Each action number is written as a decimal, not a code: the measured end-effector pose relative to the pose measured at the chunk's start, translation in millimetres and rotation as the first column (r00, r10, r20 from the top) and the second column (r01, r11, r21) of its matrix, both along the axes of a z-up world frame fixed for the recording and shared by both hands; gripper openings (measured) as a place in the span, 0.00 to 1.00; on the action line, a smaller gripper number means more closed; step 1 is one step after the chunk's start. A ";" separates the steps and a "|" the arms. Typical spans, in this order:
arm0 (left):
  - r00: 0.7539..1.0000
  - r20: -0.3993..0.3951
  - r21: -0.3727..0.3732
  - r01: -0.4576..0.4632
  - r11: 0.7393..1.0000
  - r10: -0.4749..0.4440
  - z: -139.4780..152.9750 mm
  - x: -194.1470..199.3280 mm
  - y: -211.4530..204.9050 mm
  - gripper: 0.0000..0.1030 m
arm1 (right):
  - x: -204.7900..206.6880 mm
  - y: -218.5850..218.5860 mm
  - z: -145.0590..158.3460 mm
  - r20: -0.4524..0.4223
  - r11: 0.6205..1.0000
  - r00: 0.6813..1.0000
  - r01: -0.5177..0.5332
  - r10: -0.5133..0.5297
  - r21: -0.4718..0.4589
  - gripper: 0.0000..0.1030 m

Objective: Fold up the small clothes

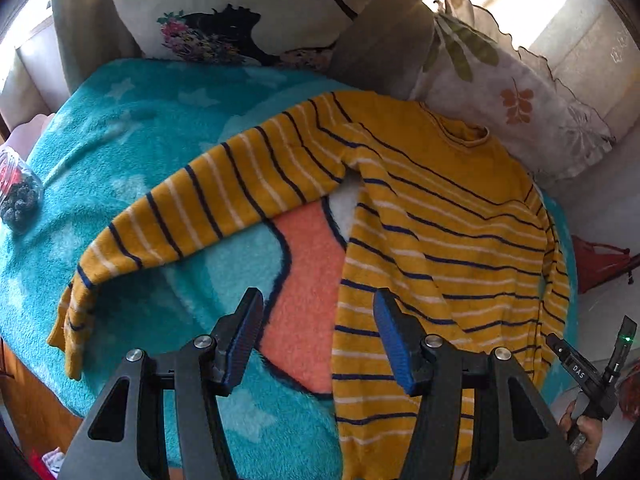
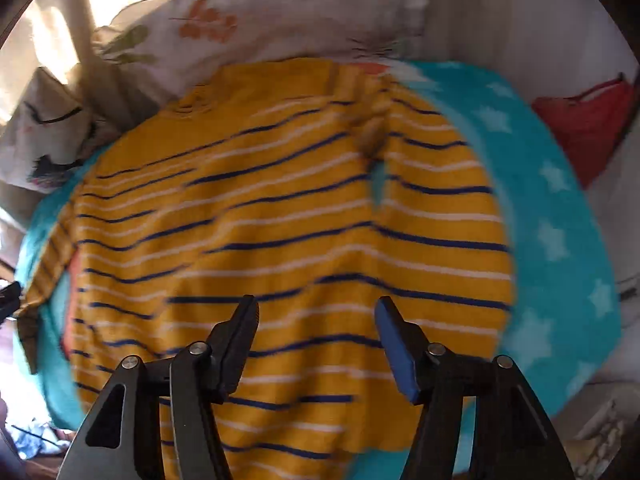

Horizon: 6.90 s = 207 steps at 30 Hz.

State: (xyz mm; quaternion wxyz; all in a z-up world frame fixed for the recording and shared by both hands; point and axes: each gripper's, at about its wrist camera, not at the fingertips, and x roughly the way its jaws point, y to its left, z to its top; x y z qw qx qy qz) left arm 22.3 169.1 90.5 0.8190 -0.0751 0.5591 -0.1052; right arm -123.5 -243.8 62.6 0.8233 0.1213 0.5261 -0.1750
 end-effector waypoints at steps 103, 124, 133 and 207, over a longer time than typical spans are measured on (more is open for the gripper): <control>0.975 -0.107 -0.052 -0.202 0.978 0.196 7.6 -96.1 -33.0 0.38 | -114.8 -284.8 5.9 0.253 0.719 0.694 0.537 -0.674 0.442 0.04; 0.963 -0.097 -0.134 -0.262 0.956 0.251 -4.4 -66.2 85.8 0.39 | 121.2 19.4 85.2 0.357 0.964 0.934 -0.112 0.019 0.242 0.04; 0.938 -0.123 -0.148 -0.340 0.929 0.324 -15.1 -53.3 155.8 0.39 | 189.2 198.1 -19.2 0.105 0.865 0.901 -0.433 0.421 0.254 0.06; 0.871 -0.181 -0.080 -0.477 0.875 0.458 -26.7 -59.8 178.7 0.44 | 165.9 21.4 -10.4 0.053 0.994 0.996 0.067 -0.072 0.089 0.13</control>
